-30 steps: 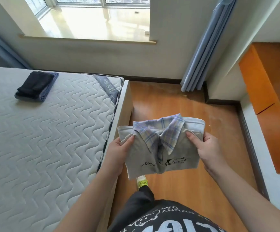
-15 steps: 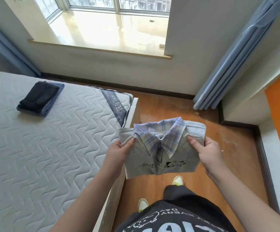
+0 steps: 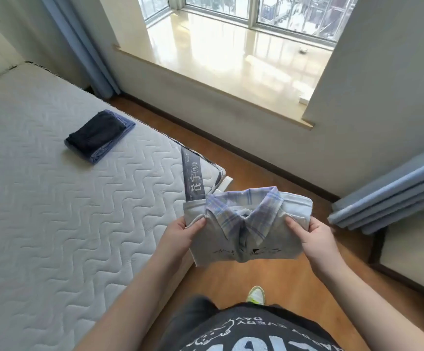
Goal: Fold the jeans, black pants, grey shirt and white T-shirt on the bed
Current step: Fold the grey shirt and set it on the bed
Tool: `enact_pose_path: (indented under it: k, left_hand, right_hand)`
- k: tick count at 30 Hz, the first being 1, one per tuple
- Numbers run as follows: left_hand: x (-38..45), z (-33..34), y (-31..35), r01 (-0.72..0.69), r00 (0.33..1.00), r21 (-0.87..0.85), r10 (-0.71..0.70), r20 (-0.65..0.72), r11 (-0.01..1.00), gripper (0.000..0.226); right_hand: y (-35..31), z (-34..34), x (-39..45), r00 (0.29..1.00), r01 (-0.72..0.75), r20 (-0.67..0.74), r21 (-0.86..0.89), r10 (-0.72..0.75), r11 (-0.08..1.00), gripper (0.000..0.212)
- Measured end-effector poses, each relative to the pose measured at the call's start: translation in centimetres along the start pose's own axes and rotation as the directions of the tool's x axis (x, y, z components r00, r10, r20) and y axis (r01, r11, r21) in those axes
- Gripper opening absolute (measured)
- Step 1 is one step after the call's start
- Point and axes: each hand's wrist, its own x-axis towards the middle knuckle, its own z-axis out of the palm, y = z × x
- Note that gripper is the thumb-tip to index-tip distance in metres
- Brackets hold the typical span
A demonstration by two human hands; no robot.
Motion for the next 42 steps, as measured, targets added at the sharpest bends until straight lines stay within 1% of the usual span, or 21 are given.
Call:
enact_pose_path:
  k: [5,8,11,16,20,25,29,32,36,38,40,42]
  left_hand:
    - [1.8,0.0,0.6,0.015,0.988,-0.101,-0.030,-0.154,0.995,0.018]
    - [3.6,-1.7,0.5,0.040,0.967,-0.113,-0.067,-0.245,0.993,0.019]
    - [5.6,-3.7,0.6,0.036,0.953,-0.128,-0.072,-0.294,0.991,0.019]
    - [9.6,-6.8,2.1,0.010,0.924,-0.164,-0.072,-0.376,0.986,0.017]
    - [12.6,-8.4,3.9,-0.024,0.911,-0.175,-0.051,-0.410,0.984,0.016]
    - [15.4,-10.2,6.5,-0.060,0.902,-0.138,-0.005,-0.432,0.989,0.014]
    - [17.4,-10.8,7.7,-0.104,0.878,-0.116,0.036,-0.477,0.988,0.008]
    - [19.0,-10.7,8.3,-0.119,0.855,-0.132,0.034,-0.517,0.984,0.007]
    - [21.1,-10.1,9.0,-0.126,0.823,-0.143,0.023,-0.568,0.982,0.008]
    - [22.3,-9.6,9.4,-0.135,0.804,-0.157,0.016,-0.595,0.978,0.009]
    - [23.4,-8.8,9.8,-0.128,0.770,-0.166,-0.008,-0.638,0.978,0.009]
    - [24.6,-7.8,10.2,-0.123,0.731,-0.174,-0.029,-0.682,0.977,0.009]
  right_hand:
    - [-2.5,1.9,6.7,0.984,0.028,0.178,-0.107,-0.008,0.994,0.010]
    - [-3.5,4.6,10.3,0.968,0.029,0.252,-0.154,0.011,0.988,0.010]
    - [-4.4,7.8,13.5,0.947,0.030,0.319,-0.183,0.030,0.983,0.008]
    - [-6.8,12.9,17.4,0.913,0.051,0.406,-0.204,0.037,0.978,0.015]
    - [-9.1,15.8,20.3,0.898,0.088,0.439,-0.219,0.017,0.972,0.016]
    - [-11.2,18.5,23.4,0.877,0.084,0.480,-0.205,0.025,0.975,0.020]
    - [-12.6,20.5,25.8,0.852,0.090,0.522,-0.210,0.034,0.974,0.020]
    - [-13.6,21.7,28.2,0.822,0.126,0.568,-0.236,0.032,0.963,0.020]
    - [-14.2,23.3,32.3,0.773,0.109,0.630,-0.247,0.074,0.963,0.020]
    - [-14.5,24.0,34.6,0.737,0.102,0.669,-0.249,0.095,0.963,0.017]
    - [-14.9,24.7,36.9,0.699,0.128,0.706,-0.280,0.114,0.951,0.013]
    - [-15.4,25.4,39.4,0.640,0.126,0.754,-0.295,0.150,0.947,0.015]
